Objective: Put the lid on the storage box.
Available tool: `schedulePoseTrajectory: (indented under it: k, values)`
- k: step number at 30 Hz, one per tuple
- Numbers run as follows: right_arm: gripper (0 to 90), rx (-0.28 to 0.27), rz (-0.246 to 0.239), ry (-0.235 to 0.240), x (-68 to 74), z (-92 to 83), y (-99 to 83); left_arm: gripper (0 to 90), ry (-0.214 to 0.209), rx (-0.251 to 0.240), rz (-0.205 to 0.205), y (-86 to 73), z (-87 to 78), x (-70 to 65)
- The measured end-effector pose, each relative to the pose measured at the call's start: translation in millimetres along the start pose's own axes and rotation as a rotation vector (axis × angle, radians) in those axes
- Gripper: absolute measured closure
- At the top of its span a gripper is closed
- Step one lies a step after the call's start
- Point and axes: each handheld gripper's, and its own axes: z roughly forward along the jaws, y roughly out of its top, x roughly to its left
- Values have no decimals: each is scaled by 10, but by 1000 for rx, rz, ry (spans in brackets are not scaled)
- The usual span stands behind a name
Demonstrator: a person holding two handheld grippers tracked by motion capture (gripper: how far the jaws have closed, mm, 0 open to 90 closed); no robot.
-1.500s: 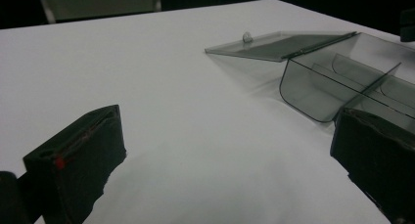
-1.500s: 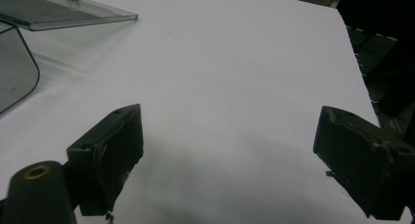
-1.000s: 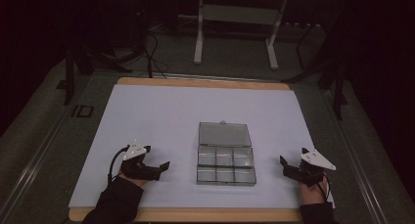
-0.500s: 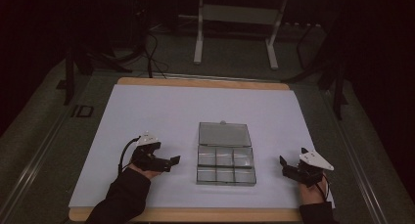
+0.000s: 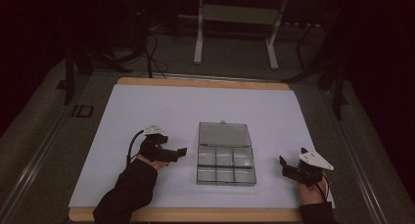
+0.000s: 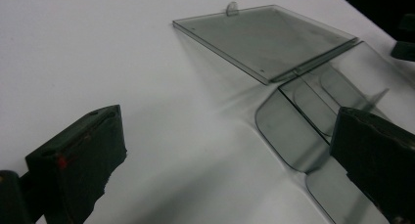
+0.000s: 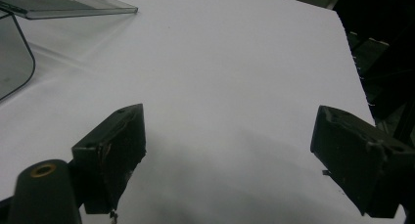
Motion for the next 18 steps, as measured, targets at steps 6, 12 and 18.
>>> schedulePoseTrajectory:
  k: [6, 12, 18]
  values:
    - [130, -3, 1, 1, -1, -3, -1, 14, 22, 32, 35, 117, 118, -12]
    - [130, -4, 2, 5, -4, -2, -2, 15, 35, 41, 41, 239, 210, -37]
    - [130, -2, 1, 6, -2, -1, -1, 15, 35, 61, 27, 336, 313, -70]
